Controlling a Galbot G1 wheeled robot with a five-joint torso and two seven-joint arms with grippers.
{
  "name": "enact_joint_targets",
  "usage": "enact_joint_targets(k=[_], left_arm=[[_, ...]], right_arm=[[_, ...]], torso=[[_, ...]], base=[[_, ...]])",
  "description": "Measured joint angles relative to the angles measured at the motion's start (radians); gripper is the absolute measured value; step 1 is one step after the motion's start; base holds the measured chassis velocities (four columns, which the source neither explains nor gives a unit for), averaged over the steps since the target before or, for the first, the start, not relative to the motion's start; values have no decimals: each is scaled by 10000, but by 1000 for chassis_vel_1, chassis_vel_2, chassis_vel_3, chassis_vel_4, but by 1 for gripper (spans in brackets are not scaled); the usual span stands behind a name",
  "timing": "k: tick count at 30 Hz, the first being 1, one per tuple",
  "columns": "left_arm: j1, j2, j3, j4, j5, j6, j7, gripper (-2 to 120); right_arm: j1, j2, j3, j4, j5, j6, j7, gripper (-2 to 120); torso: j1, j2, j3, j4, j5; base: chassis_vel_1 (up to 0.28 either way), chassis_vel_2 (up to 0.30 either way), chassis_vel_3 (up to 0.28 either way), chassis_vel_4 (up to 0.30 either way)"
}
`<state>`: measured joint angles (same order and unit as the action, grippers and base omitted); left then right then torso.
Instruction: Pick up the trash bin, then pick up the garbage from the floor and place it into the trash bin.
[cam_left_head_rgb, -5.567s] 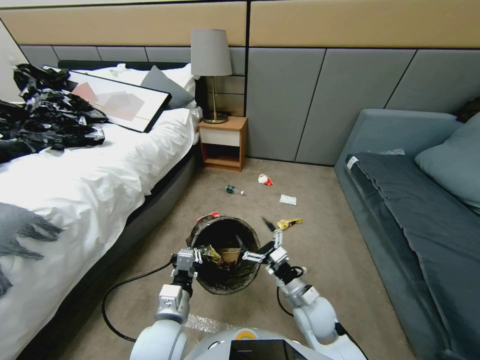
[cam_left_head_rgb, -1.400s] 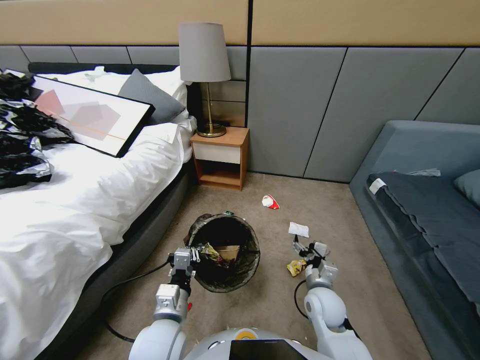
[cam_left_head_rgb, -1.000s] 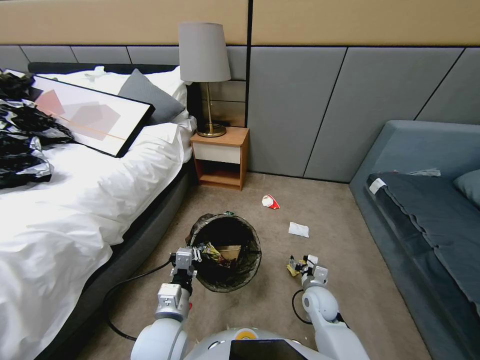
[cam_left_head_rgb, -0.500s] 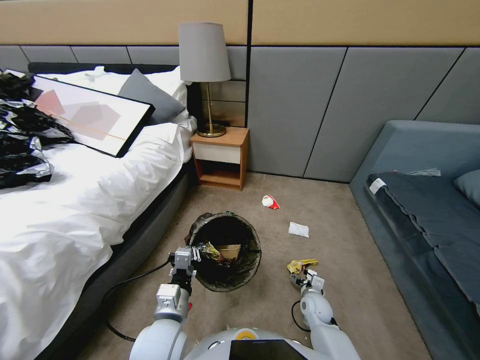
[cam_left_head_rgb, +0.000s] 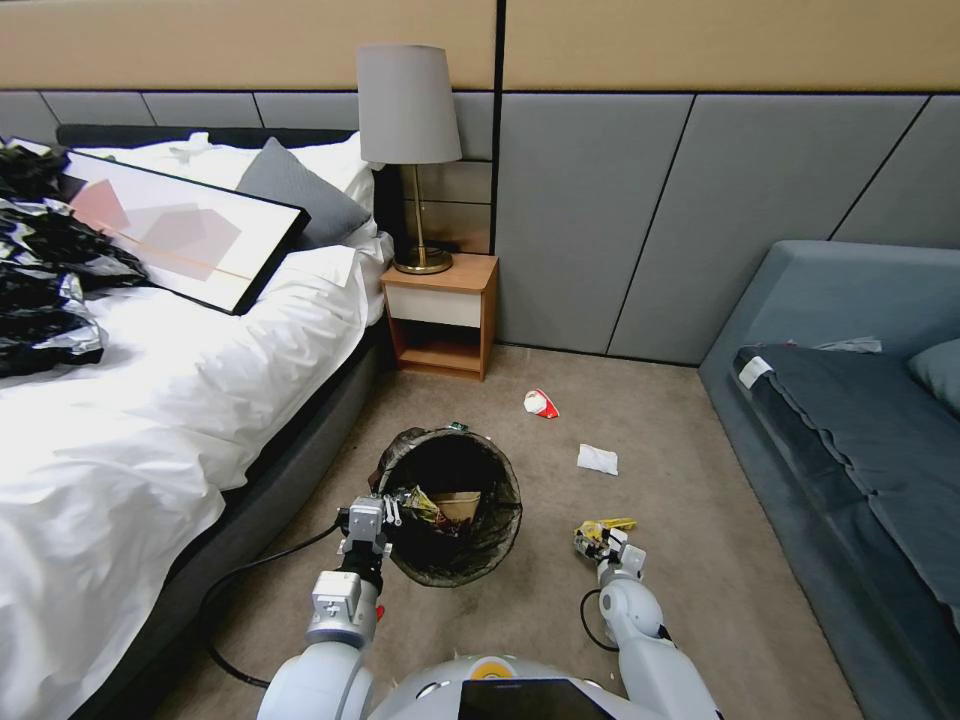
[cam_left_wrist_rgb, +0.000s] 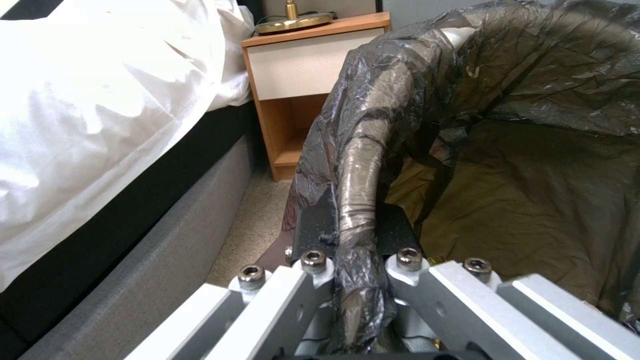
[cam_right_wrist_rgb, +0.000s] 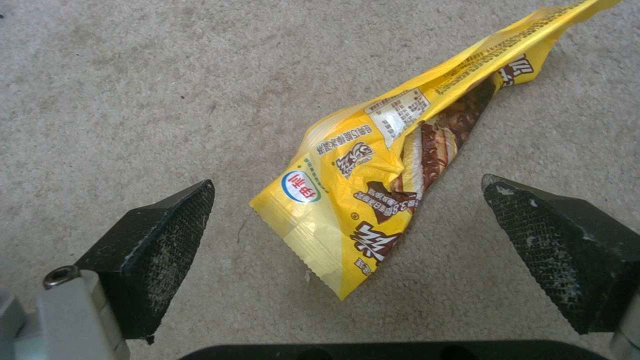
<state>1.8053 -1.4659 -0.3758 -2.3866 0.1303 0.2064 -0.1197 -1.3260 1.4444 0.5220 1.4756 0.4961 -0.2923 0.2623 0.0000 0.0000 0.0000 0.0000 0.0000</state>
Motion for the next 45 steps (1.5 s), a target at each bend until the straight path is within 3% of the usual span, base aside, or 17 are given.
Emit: enact_joint_targets(k=[21,25,36,45], left_arm=[[47,6,-18,37,53,-17,0,1],[64,-16,-15,37,91,-20,0,1],[76,-17,-51,27,100,-24,-3,1],[23,-16,-58,80,68,-35,-8,1]], right_arm=[[1638,-195,37,-1791,-311,574,-367,100],[1900,-221,38,-2202,-350,682,-369,95],[2042,-304,212,-3181,-557,1204,-490,52],[1268,-353,430,-2174,-723,1328,-394,22]], torso=[[0,0,0,1,0],[0,0,0,1,0],[0,0,0,1,1],[0,0,0,0,0]], base=[[0,0,0,0],[0,0,0,0],[0,0,0,0],[0,0,0,0]])
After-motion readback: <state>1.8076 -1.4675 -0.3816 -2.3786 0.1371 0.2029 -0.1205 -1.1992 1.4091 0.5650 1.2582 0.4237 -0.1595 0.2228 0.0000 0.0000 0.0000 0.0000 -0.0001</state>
